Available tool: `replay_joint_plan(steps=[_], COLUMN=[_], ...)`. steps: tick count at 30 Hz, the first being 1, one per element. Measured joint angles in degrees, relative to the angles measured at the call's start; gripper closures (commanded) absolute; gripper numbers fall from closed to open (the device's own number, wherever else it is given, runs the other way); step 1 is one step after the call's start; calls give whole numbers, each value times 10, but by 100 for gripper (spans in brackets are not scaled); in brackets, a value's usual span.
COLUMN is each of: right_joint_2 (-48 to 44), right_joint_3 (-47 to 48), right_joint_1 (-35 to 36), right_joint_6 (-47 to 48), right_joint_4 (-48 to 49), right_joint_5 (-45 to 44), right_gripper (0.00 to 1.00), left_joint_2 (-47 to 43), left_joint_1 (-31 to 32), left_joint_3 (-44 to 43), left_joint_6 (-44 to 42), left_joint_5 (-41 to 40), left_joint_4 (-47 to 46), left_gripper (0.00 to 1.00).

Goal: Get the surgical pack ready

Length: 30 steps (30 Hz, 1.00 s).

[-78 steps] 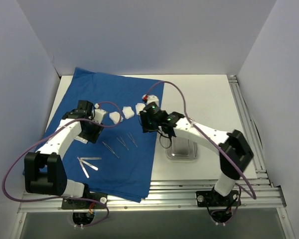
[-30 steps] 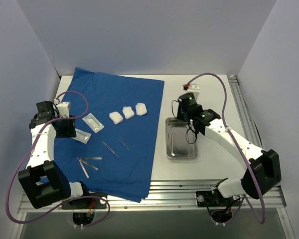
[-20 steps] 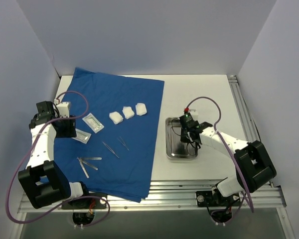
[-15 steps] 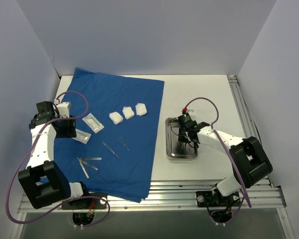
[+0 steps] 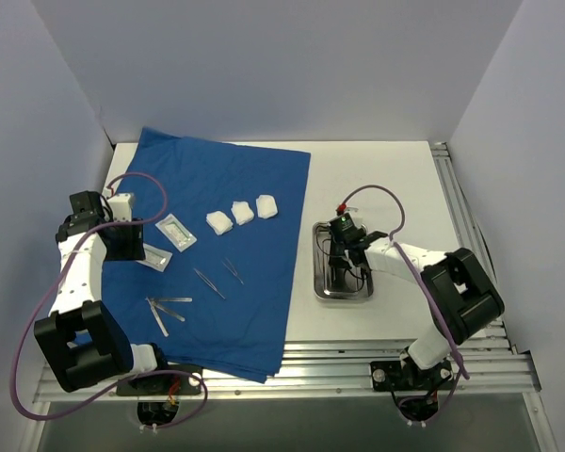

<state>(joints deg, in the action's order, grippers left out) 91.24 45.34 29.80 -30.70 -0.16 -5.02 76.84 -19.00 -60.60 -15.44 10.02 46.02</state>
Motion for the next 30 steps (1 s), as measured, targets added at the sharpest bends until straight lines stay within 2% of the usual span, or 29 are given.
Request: replay_joint_plan(steps=[3, 9, 16, 22, 26, 30], right_joint_2=[3, 3, 3, -12, -44, -76], right_joint_3=[3, 5, 20, 75, 109, 103], right_joint_1=[11, 24, 30, 51, 68, 63], right_joint_6=[-2, -9, -6, 2, 3, 1], right_joint_4=[-1, -7, -47, -96, -110, -110], right_joint_5=[-5, -18, -40, -57, -66, -70], right_gripper=[98, 83, 82, 78, 80, 95], left_joint_2=[0, 0, 0, 0, 0, 0], left_joint_1=[0, 0, 0, 0, 0, 0], left_joint_3=[0, 0, 0, 0, 0, 0], left_joint_6=[0, 0, 0, 0, 0, 0], left_joint_5=[1, 1, 1, 1, 1, 1], left_joint_4=[0, 0, 0, 0, 0, 0], left_gripper=[36, 36, 36, 36, 36, 36])
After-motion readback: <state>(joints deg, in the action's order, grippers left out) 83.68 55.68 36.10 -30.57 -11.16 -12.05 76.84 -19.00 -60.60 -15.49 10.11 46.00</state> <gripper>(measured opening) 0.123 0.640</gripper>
